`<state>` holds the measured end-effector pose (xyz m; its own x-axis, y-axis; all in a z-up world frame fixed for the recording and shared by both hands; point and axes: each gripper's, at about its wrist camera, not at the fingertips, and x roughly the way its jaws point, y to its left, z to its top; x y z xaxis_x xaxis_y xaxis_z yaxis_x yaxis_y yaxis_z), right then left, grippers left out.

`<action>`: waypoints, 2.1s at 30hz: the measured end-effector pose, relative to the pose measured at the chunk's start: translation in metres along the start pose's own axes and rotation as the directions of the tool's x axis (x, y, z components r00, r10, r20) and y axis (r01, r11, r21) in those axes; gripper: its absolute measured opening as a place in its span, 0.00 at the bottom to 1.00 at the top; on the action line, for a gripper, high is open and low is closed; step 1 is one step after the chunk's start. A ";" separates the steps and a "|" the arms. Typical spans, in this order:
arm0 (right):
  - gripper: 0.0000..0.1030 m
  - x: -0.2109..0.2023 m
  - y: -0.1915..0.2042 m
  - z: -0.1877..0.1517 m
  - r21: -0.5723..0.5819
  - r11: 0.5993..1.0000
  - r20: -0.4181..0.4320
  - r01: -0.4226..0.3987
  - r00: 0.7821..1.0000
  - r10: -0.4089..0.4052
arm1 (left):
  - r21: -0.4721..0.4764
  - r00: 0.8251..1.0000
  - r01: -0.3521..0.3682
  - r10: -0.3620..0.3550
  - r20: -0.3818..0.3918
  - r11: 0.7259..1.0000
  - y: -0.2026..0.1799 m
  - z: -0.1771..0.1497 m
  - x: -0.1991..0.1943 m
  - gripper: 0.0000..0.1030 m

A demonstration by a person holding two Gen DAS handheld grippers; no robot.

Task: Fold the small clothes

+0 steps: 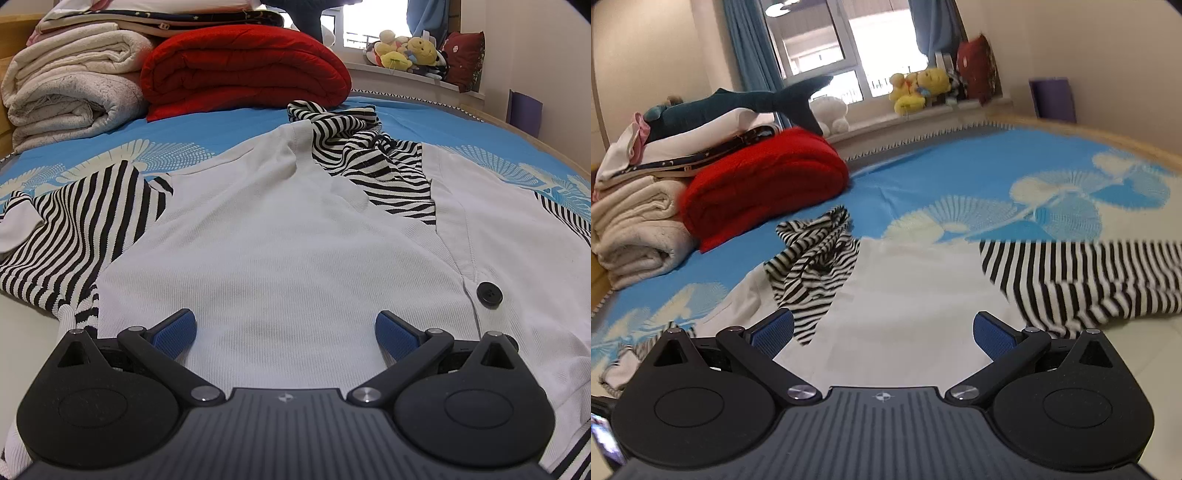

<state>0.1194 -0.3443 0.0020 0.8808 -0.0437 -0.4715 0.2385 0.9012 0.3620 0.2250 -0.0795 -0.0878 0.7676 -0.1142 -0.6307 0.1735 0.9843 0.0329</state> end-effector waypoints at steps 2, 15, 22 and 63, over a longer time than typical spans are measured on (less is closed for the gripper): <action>0.99 -0.003 -0.001 0.002 -0.013 0.999 -0.011 -0.052 0.999 0.052 | 0.001 1.000 -0.001 0.001 0.000 1.000 0.000 0.000 0.000 1.00; 0.99 0.003 0.018 -0.013 -0.020 0.993 -0.117 -0.115 0.987 0.112 | 0.032 0.999 0.042 -0.042 -0.001 0.999 0.001 0.001 0.000 1.00; 0.99 0.008 0.021 -0.018 -0.035 0.996 -0.119 -0.087 0.989 0.082 | 0.022 0.997 0.009 -0.007 -0.078 1.000 -0.003 0.010 -0.001 1.00; 0.99 0.036 0.028 -0.005 0.027 1.000 -0.144 -0.014 0.989 0.018 | -0.369 0.900 0.428 -0.426 0.091 0.825 0.090 0.244 -0.107 0.34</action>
<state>0.1556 -0.3179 -0.0089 0.8169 0.0352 -0.5757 0.2366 0.8899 0.3900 0.3091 -0.0116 0.1713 0.6734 -0.5345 -0.5108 0.2440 0.8129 -0.5289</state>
